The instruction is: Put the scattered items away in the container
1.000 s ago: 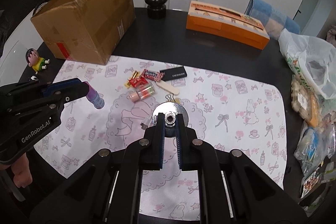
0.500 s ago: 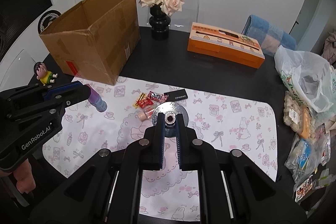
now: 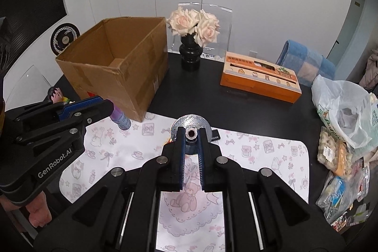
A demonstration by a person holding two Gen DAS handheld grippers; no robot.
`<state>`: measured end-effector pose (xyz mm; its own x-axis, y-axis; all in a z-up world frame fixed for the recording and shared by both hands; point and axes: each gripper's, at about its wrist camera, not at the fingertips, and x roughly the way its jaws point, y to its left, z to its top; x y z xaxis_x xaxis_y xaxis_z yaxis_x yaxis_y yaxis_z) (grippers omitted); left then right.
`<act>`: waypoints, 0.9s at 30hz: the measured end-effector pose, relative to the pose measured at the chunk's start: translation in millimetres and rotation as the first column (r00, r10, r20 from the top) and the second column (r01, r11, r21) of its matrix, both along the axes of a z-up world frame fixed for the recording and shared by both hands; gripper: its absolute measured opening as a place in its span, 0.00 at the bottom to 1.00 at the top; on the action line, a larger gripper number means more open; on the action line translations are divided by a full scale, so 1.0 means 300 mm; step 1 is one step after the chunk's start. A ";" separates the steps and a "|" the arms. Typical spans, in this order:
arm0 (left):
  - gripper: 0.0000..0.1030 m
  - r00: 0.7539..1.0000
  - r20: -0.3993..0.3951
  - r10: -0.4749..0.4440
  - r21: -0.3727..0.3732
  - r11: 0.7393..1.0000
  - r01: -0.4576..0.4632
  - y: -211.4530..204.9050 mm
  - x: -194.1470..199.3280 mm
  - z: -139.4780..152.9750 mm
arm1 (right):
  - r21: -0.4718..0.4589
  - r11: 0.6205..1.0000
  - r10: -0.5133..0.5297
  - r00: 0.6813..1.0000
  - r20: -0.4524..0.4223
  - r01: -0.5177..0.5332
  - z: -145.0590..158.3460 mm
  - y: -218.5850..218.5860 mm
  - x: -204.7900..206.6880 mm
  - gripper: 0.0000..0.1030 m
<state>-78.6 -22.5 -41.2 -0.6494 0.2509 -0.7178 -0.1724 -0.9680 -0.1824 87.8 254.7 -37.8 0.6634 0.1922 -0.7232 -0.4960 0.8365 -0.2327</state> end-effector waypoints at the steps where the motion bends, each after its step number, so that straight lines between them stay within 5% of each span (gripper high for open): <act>1: 0.12 1.000 -0.004 0.009 -0.001 1.000 -0.009 -0.014 -0.005 0.008 | 0.002 1.000 0.006 1.000 -0.002 -0.006 0.005 0.019 0.004 0.09; 27: 0.12 0.967 -0.055 0.248 0.010 0.969 -0.248 -0.461 -0.186 0.182 | 0.069 0.987 0.145 0.989 -0.007 -0.144 0.087 0.567 0.117 0.09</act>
<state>-134.3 -160.8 13.3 -0.7305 0.0788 -0.6783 0.0633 -0.9812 -0.1822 122.9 424.9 -11.8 0.6167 0.3341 -0.7128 -0.6151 0.7696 -0.1714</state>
